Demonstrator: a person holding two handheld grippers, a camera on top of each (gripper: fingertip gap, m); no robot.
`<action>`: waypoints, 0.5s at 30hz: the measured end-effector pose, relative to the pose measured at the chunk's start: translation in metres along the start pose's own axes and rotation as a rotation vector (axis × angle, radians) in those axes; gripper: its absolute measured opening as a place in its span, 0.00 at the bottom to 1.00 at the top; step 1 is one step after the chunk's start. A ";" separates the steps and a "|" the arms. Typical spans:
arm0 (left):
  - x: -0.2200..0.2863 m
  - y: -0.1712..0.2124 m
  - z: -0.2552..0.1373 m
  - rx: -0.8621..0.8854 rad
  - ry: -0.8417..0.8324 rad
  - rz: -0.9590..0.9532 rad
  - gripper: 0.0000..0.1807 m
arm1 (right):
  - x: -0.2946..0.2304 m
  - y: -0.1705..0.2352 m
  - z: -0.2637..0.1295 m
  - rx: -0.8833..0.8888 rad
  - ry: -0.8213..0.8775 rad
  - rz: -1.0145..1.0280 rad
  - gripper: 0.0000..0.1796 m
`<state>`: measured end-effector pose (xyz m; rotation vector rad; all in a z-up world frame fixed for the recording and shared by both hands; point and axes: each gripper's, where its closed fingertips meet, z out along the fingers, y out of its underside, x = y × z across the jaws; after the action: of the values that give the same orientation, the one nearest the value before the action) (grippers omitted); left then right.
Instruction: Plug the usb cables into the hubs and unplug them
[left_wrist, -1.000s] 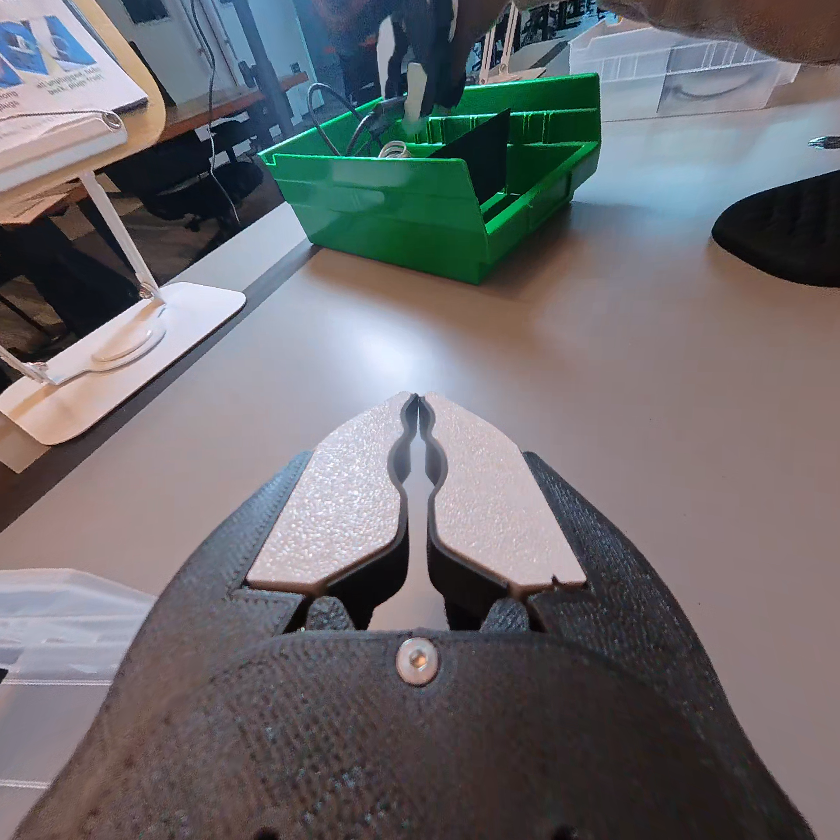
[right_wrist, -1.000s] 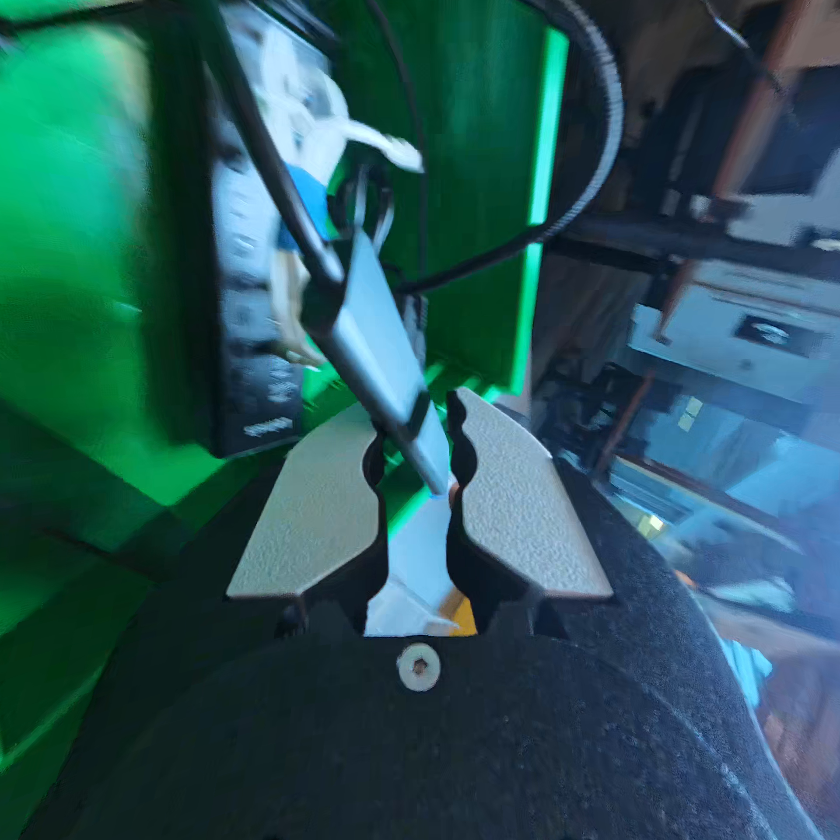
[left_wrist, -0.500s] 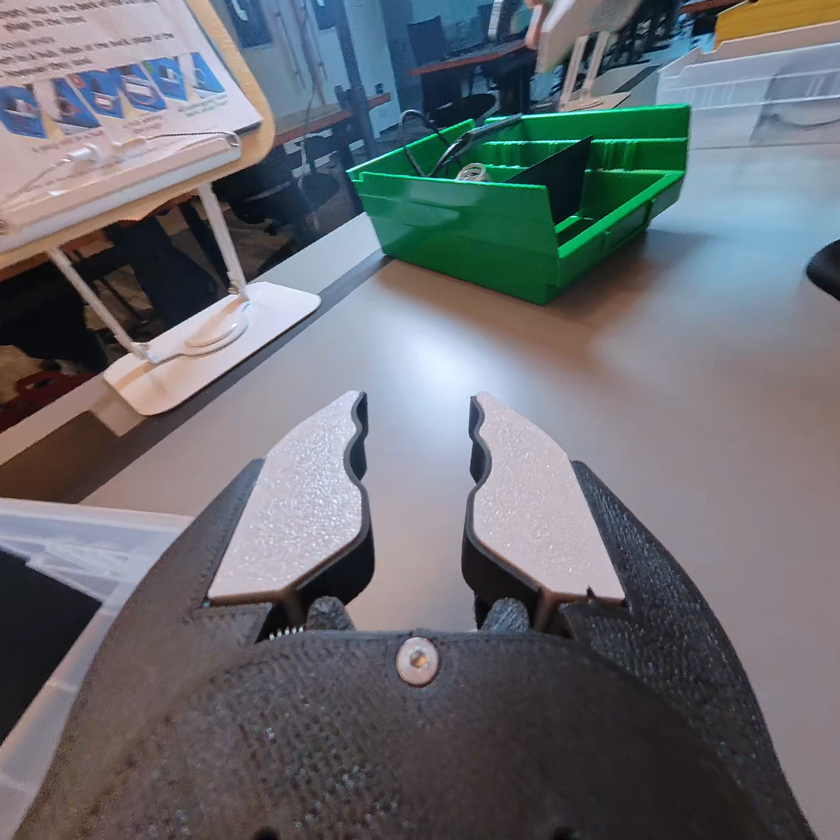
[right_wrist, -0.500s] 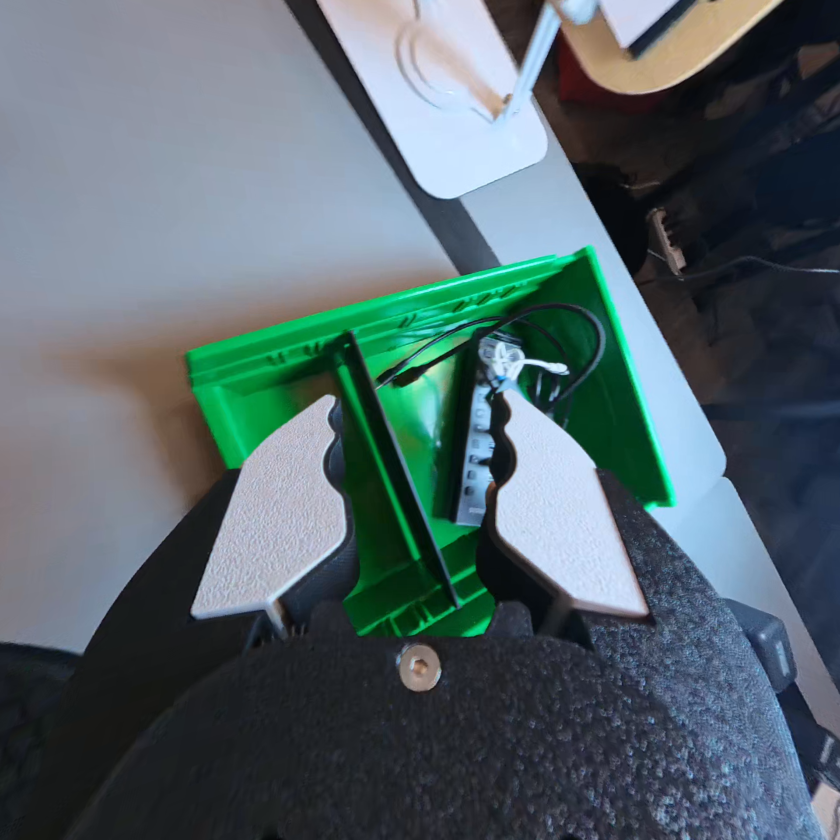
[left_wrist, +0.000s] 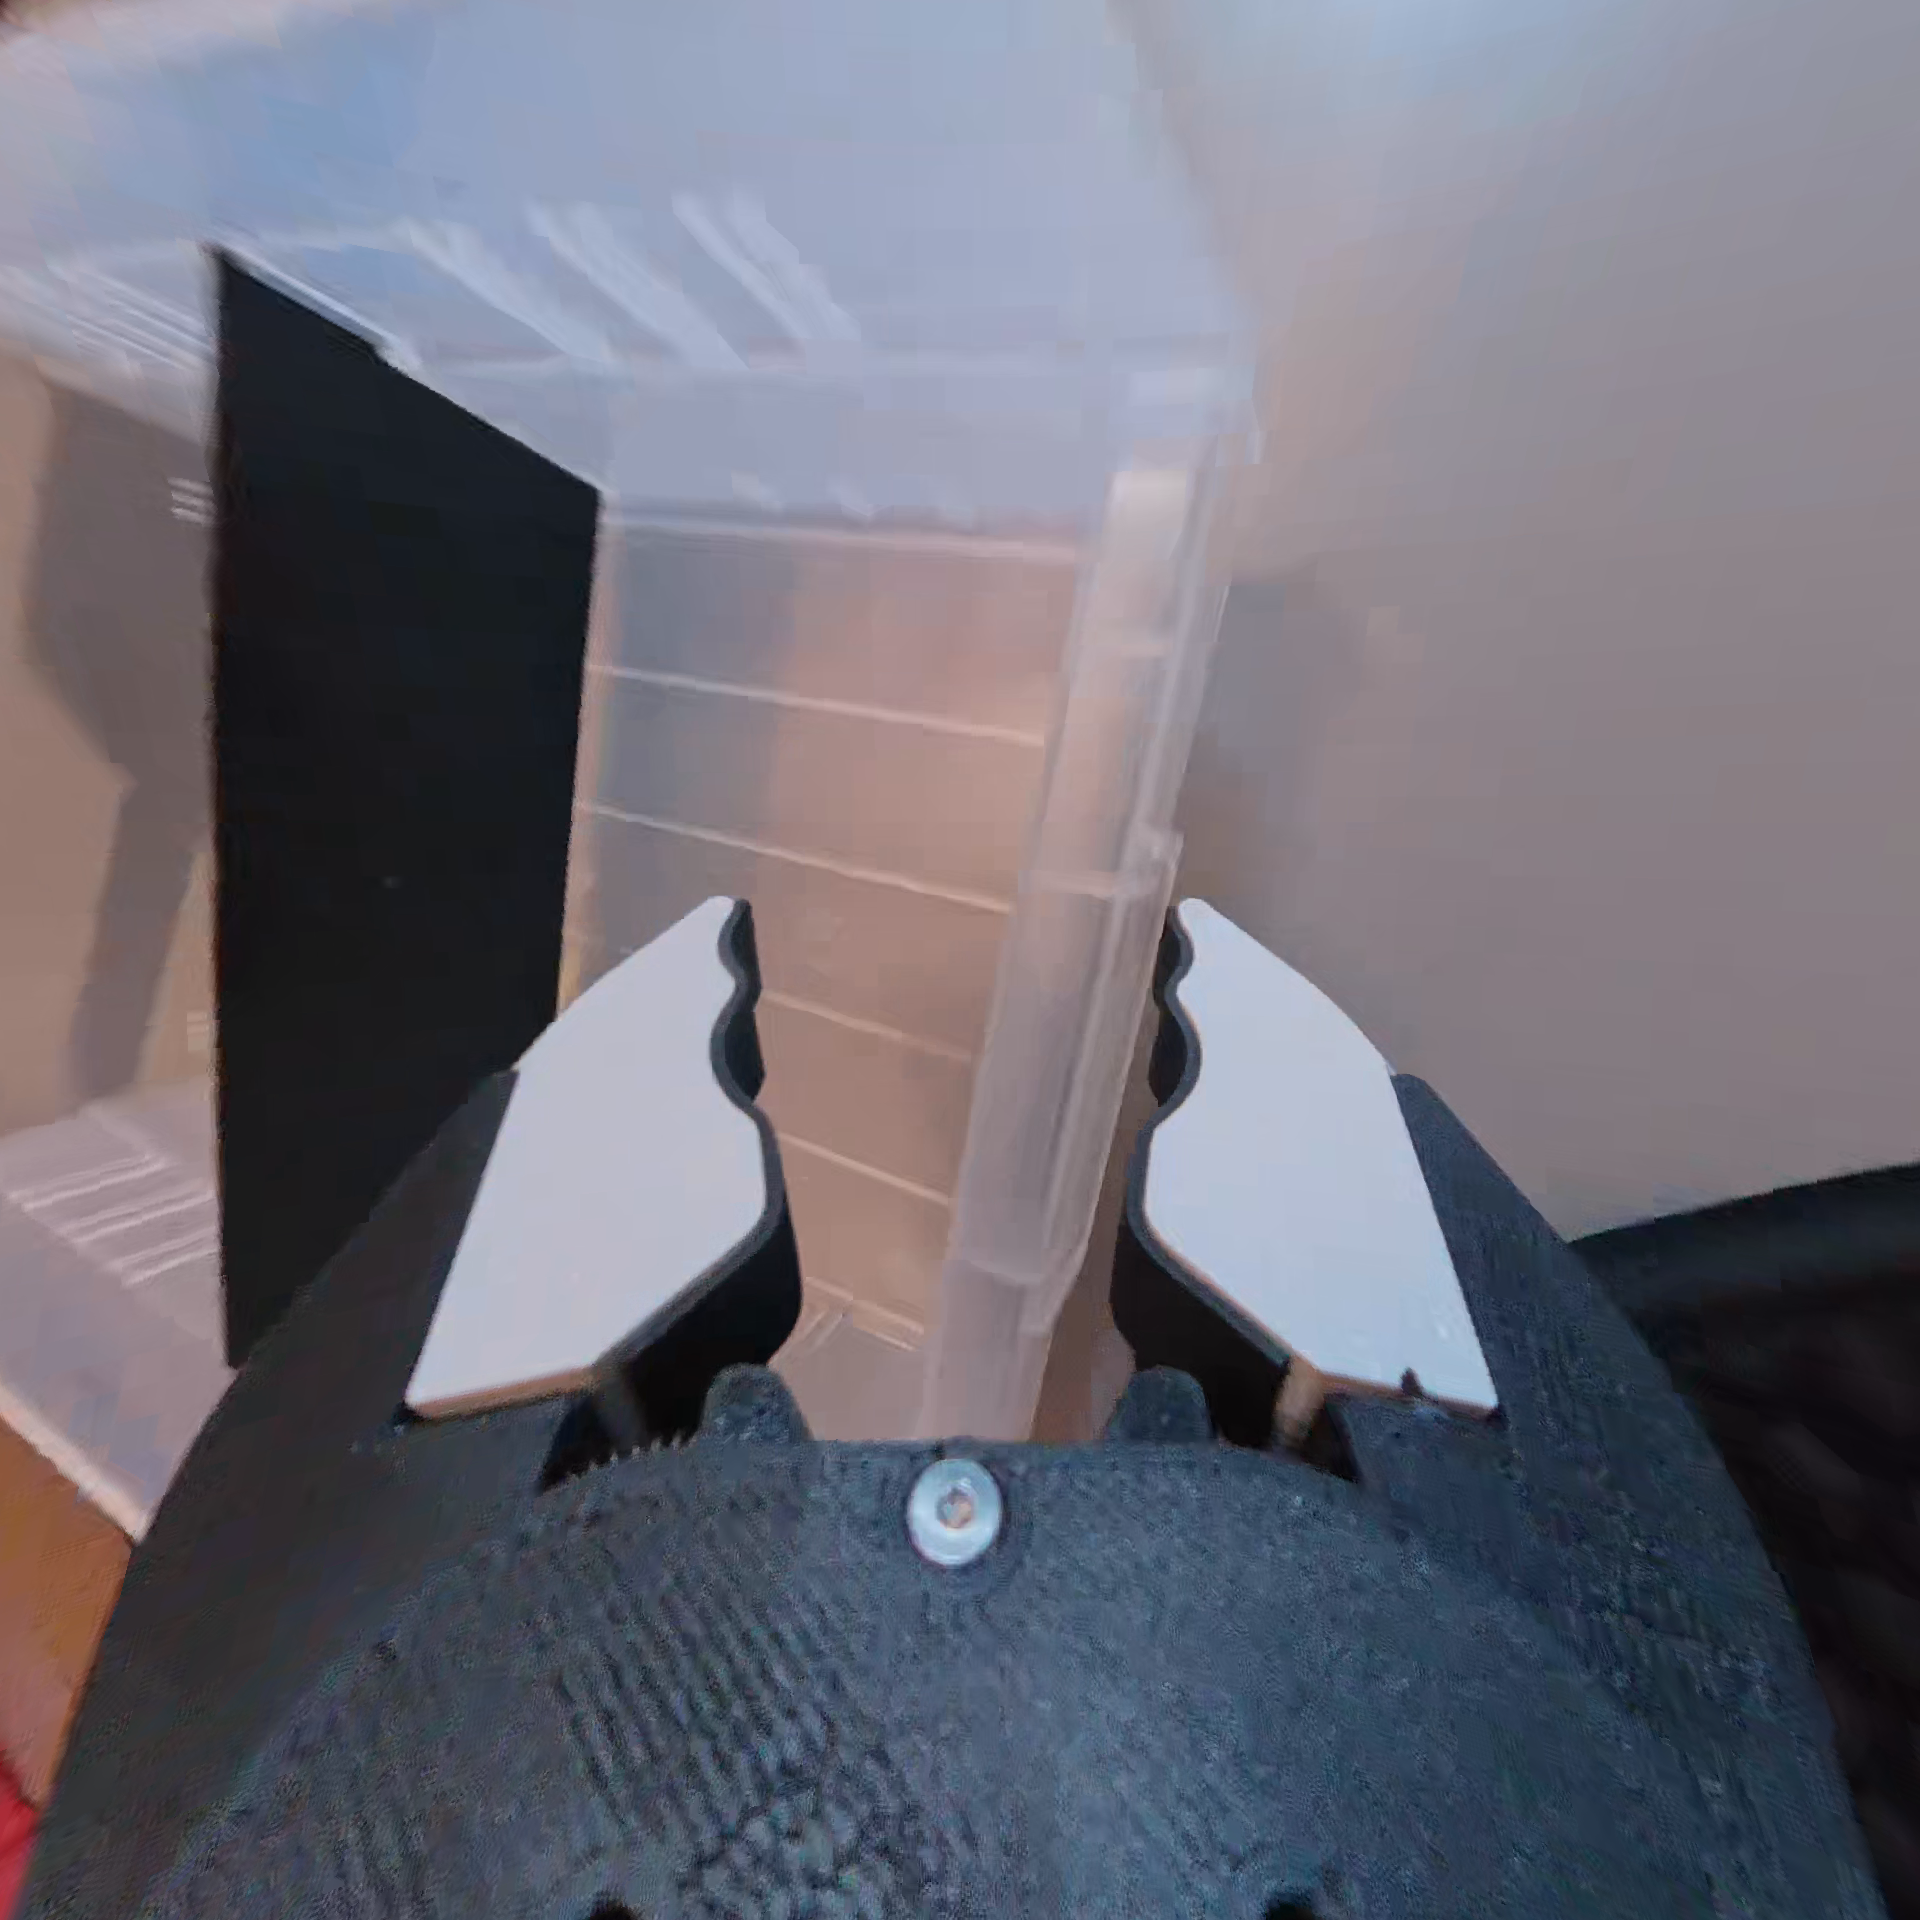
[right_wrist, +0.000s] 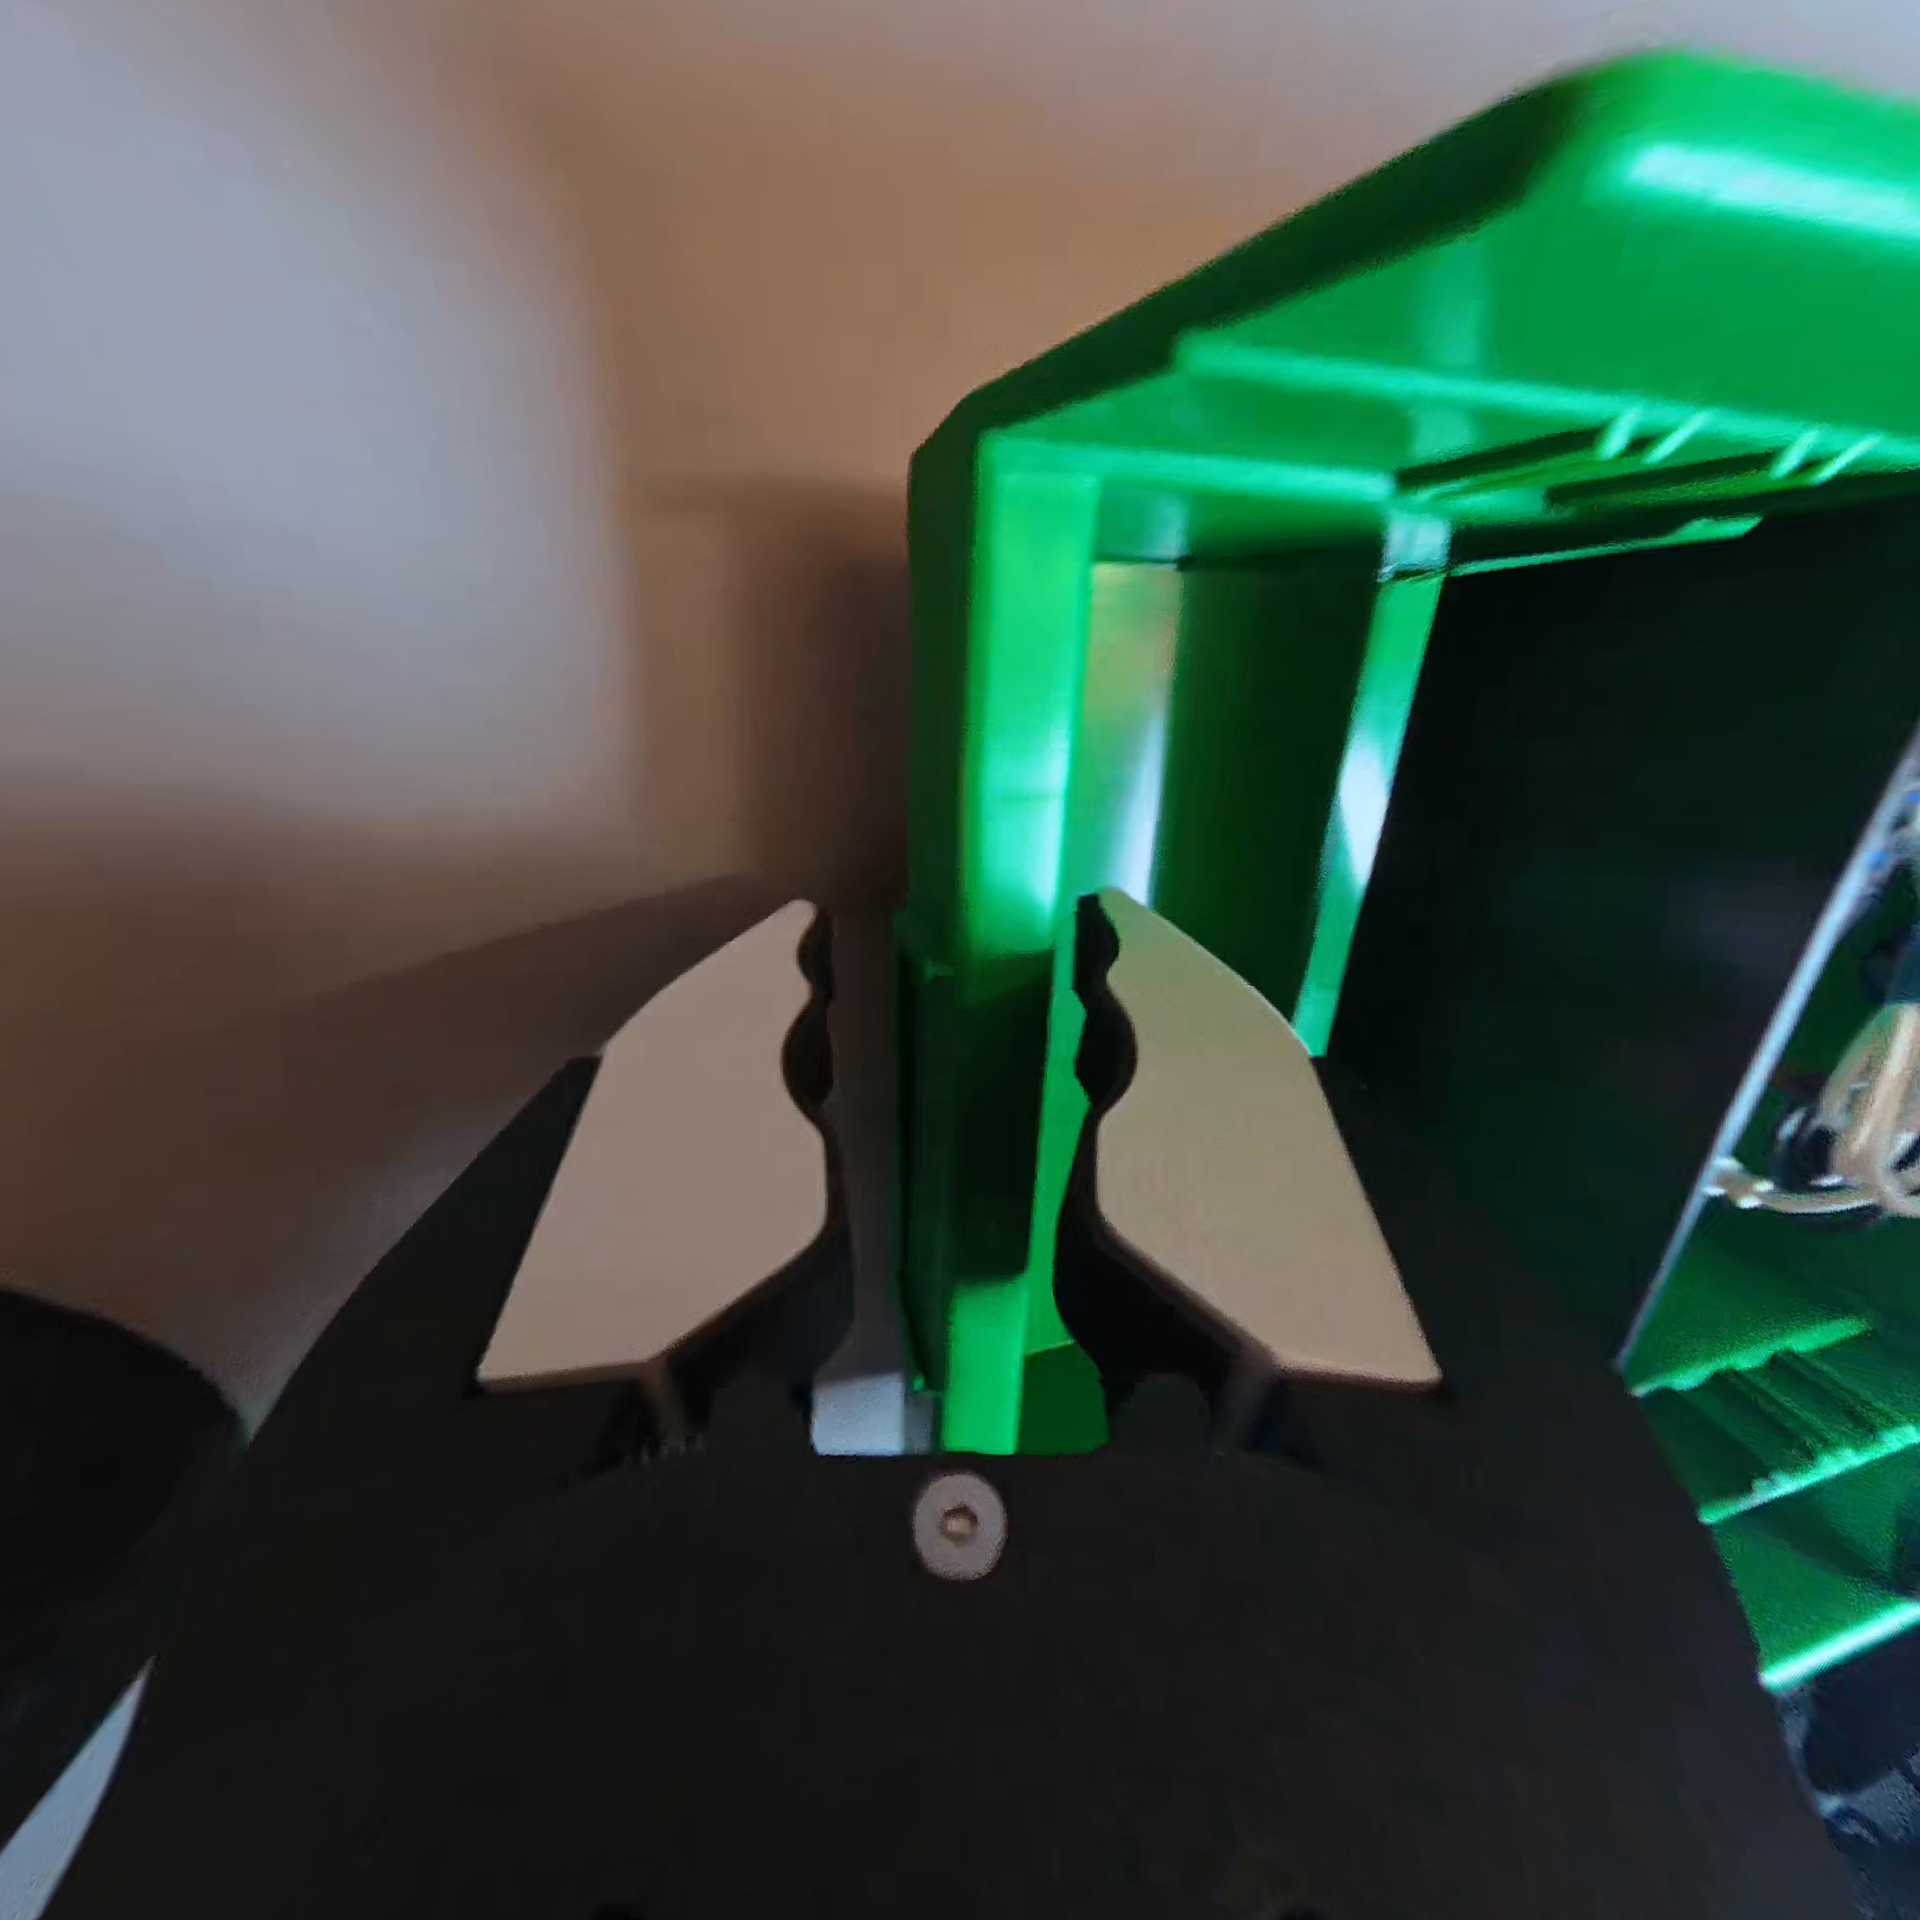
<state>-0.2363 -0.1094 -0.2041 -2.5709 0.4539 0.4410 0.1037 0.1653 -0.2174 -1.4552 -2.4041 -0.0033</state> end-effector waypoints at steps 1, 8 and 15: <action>0.001 0.009 0.005 -0.057 0.019 0.039 0.38 | 0.004 -0.002 0.001 -0.006 0.007 -0.034 0.18; 0.022 0.000 0.015 -0.051 0.092 0.213 0.16 | -0.017 -0.016 -0.001 0.055 0.010 -0.194 0.15; 0.073 -0.057 0.017 0.071 0.106 0.406 0.16 | -0.092 -0.051 -0.018 0.149 0.081 -0.402 0.17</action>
<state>-0.1524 -0.0708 -0.2229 -2.4382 1.0189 0.4173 0.1040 0.0591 -0.2171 -0.8736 -2.5253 0.0211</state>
